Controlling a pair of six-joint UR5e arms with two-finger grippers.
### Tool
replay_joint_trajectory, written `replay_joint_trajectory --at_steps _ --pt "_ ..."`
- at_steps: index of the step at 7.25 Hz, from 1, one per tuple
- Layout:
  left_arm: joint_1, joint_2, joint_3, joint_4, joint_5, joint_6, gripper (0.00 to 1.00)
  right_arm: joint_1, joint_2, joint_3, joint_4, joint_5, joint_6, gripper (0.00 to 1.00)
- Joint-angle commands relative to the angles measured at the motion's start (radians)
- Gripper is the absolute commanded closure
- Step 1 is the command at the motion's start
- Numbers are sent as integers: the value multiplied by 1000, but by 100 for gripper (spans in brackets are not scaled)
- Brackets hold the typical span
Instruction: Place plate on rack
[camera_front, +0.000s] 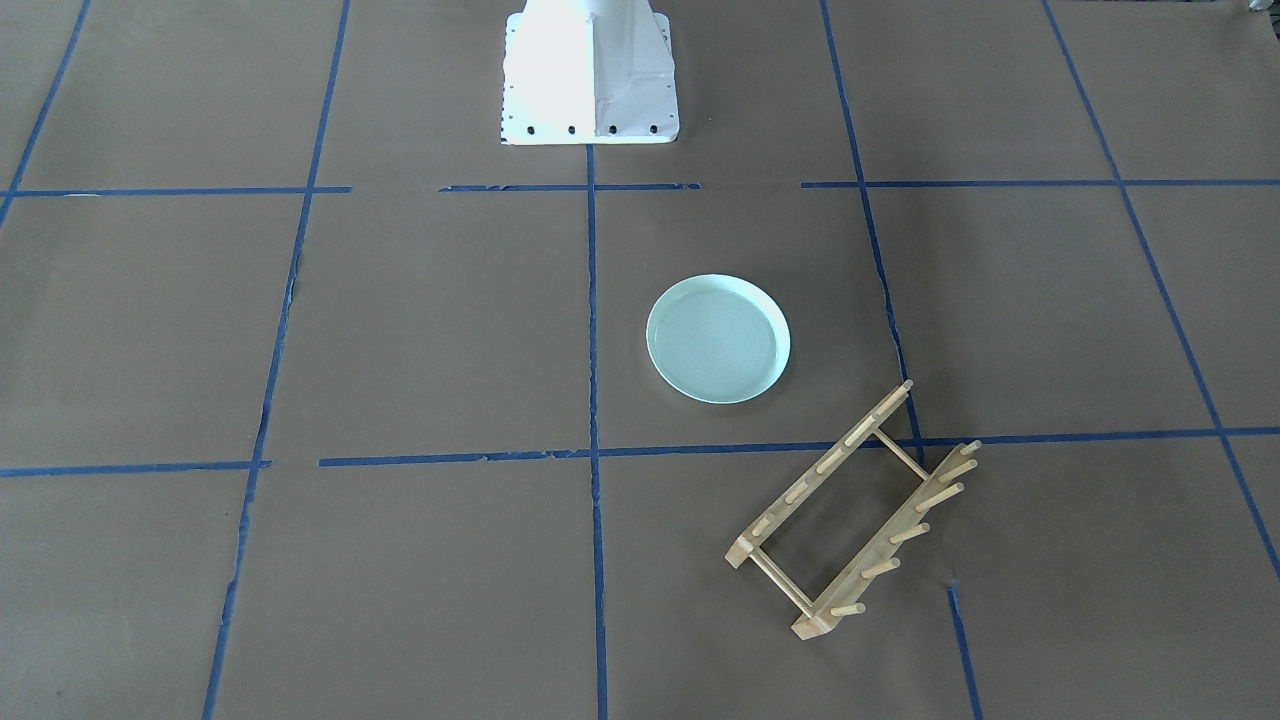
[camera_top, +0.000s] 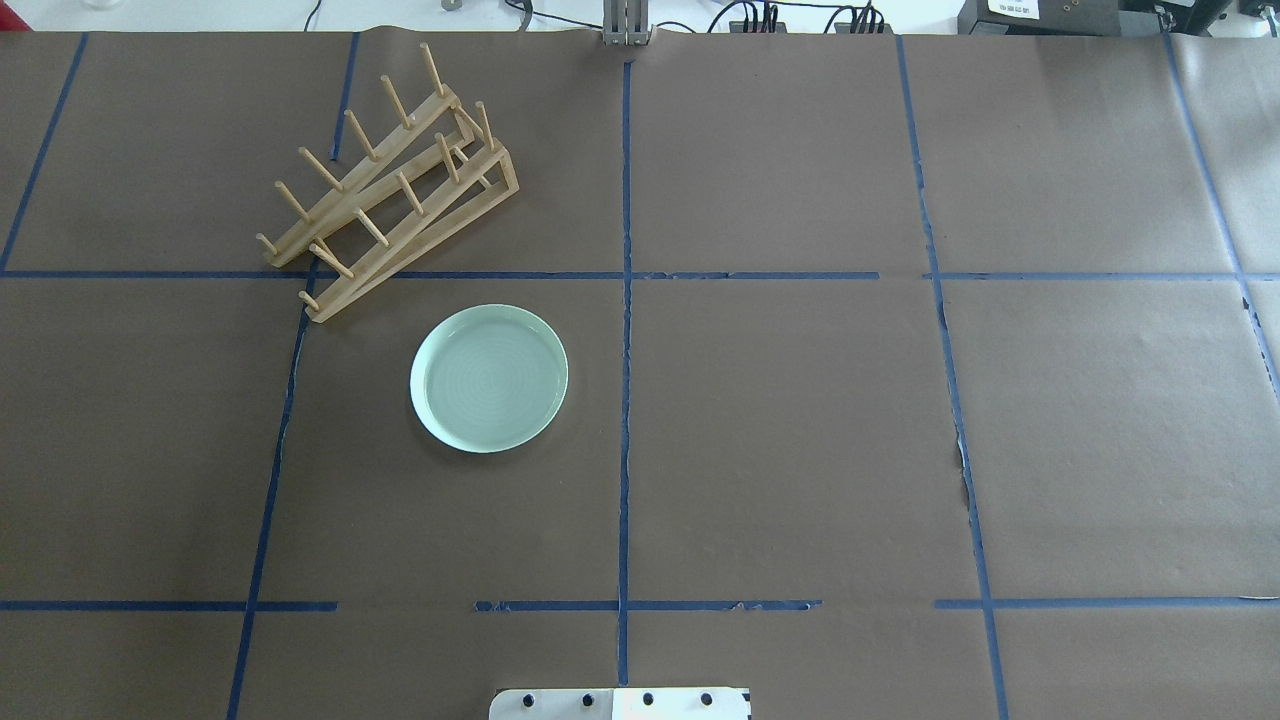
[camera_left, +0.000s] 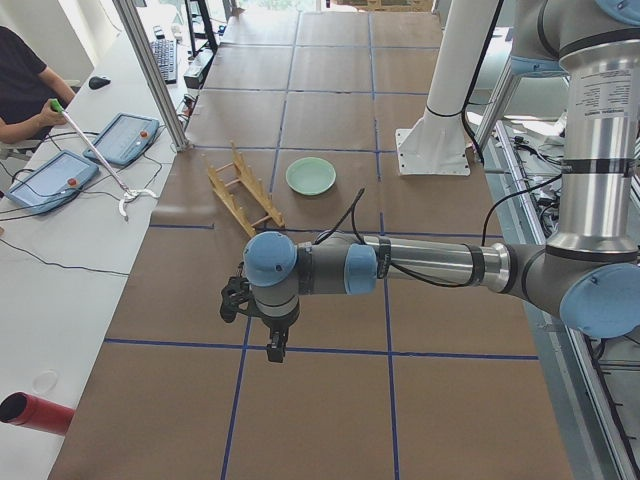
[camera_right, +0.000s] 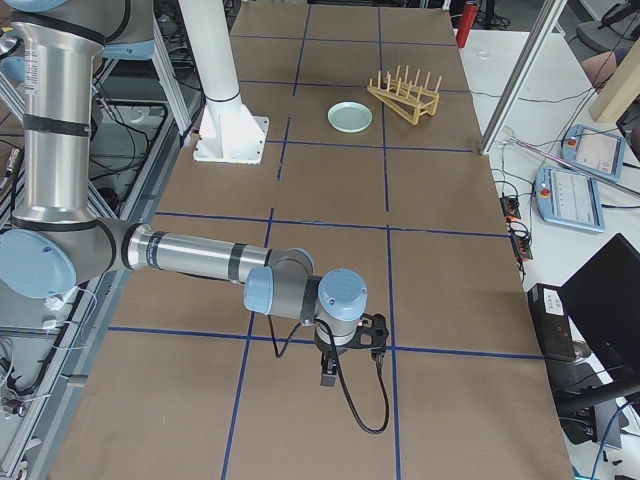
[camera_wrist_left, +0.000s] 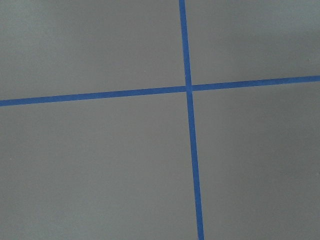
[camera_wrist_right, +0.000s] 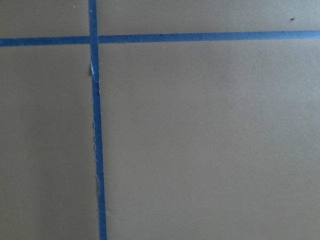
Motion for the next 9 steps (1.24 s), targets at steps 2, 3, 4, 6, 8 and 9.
replay_joint_trajectory --at_steps 2,3,4,6,8,9 --pt "3 -33 8 28 -9 1 0 0 0 0 0 0 0 0" --pt "2 -29 3 23 -13 0 0 0 0 0 0 0 0 0" --pt "0 -24 9 13 -15 6 0 0 0 0 0 0 0 0" --pt "5 -21 -18 12 -17 5 0 0 1 0 0 0 0 0" --pt "75 -37 -35 -18 -188 -18 0 0 0 0 0 0 0 0" --pt "150 -94 -69 -71 -202 -225 0 0 0 0 0 0 0 0"
